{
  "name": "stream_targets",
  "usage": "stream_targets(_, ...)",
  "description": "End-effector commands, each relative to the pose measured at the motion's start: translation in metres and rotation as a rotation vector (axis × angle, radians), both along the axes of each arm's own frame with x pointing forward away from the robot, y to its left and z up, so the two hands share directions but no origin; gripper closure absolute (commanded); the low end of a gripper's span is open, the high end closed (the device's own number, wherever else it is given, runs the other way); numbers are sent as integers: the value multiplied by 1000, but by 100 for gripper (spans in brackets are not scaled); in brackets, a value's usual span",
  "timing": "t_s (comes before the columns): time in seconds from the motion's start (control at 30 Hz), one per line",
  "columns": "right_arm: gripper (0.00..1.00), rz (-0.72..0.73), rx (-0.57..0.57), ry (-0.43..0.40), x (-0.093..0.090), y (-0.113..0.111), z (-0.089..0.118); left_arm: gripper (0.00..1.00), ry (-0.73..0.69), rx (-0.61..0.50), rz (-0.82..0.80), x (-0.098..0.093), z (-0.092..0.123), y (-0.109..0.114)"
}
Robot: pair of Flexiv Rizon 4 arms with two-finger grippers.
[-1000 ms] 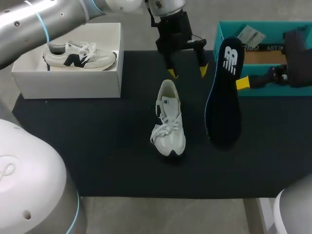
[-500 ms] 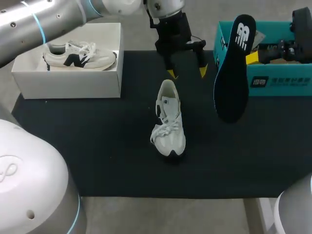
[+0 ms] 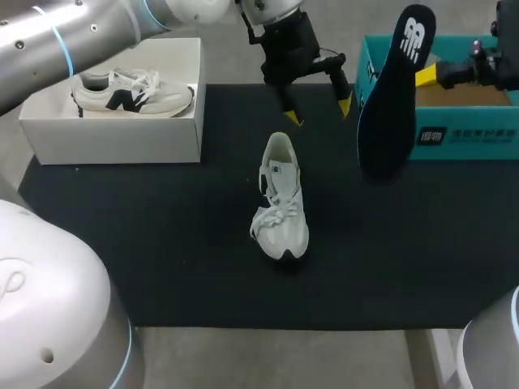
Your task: Take the shoe out of the shoebox, open the shoe tongue, remove and reinsert the insole, then place the shoe into the shoebox
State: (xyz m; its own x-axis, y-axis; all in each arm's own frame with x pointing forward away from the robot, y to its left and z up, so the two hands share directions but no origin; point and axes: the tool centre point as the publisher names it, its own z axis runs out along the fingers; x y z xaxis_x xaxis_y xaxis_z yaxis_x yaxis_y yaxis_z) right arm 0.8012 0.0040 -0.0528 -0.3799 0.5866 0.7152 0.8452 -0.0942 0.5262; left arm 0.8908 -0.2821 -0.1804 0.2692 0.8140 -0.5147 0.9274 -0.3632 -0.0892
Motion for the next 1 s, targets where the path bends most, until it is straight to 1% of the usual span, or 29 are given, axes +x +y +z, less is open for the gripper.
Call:
stream_targets(0.03, 100, -65, 162, 69, 19, -4, -4, 0, 42, -210, 104, -5, 1, 9)
stream_targets(0.1, 100, -76, 199, 86, 25, -10, -2, 0, 27, -274, 130, -5, 7, 10)
stream_targets(0.27, 100, -46, 246, 151, 36, -20, -1, 0, 7, -401, 195, -3, 19, 9)
stream_targets(0.43, 100, 4, 272, 216, 49, -22, -1, 0, -24, -517, 247, 0, 31, 8)
stream_targets(0.5, 100, 30, 280, 242, 54, -21, -1, 0, -31, -544, 256, 0, 35, 8)
stream_targets(0.63, 100, 67, 273, 307, 64, -22, -1, 0, -43, -608, 278, 2, 45, 6)
stream_targets(0.77, 100, 103, 255, 367, 75, -23, -1, 0, -83, -699, 321, 2, 56, 6)
stream_targets(0.87, 100, 121, 248, 408, 83, -20, -2, 0, -122, -758, 339, 1, 65, 5)
stream_targets(1.0, 100, 151, 239, 466, 92, -12, -5, 0, -138, -829, 362, 3, 75, 0)
